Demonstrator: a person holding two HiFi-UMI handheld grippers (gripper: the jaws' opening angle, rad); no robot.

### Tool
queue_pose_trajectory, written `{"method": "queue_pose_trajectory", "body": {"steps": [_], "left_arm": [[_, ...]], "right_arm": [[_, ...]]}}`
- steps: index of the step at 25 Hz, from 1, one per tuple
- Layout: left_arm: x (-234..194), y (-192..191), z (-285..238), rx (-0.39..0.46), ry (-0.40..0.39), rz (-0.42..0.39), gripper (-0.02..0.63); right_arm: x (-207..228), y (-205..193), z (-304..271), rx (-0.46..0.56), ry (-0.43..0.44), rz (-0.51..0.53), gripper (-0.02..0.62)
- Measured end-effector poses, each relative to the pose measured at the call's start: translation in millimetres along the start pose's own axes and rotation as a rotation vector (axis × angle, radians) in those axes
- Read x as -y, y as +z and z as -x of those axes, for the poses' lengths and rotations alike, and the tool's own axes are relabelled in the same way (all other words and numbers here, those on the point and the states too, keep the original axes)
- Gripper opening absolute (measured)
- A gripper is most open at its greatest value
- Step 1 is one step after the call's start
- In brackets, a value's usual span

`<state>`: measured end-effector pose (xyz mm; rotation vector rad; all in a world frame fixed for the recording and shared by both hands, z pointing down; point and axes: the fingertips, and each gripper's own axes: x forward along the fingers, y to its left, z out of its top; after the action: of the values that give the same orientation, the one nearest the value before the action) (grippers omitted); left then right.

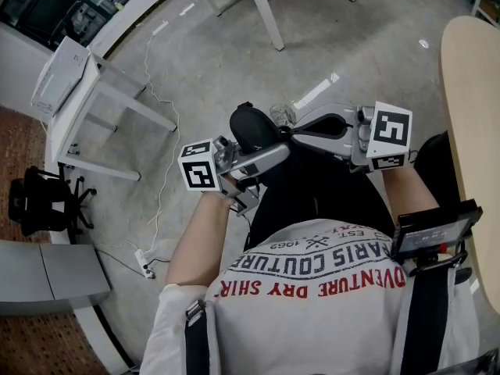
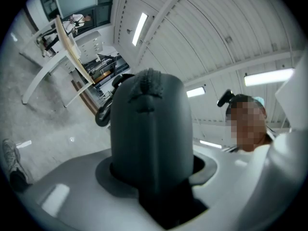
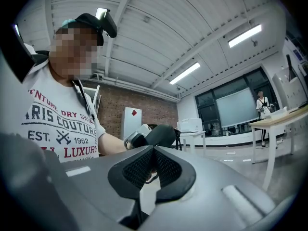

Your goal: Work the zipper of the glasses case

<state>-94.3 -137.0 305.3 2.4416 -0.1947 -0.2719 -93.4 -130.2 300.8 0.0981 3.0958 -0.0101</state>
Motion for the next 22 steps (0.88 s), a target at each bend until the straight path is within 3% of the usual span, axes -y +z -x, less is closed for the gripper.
{"method": "queue_pose_trajectory", "body": {"steps": [4,9,13,22], "left_arm": [[-8.7,16.4,10.1,0.107,0.004,0.125,0.242],[-14.9,15.4,11.0,0.127,0.015,0.17,0.242],[-18.2,31.4,23.3,0.232,0.025,0.253,0.242],[-30.8,52.4,37.7,0.367,0.066,0.272,0.242]], "right_arm": [[-2.3,-6.7,-3.7,-0.072,-0.005,0.06,-0.003],[-2.5,-12.3,-2.6,-0.092,-0.012,0.06,-0.003],[-3.9,-16.6,-9.2,-0.122,0.007,0.087,-0.003],[-6.0,-25.7,-12.8,-0.144,0.025,0.089,-0.003]]}}
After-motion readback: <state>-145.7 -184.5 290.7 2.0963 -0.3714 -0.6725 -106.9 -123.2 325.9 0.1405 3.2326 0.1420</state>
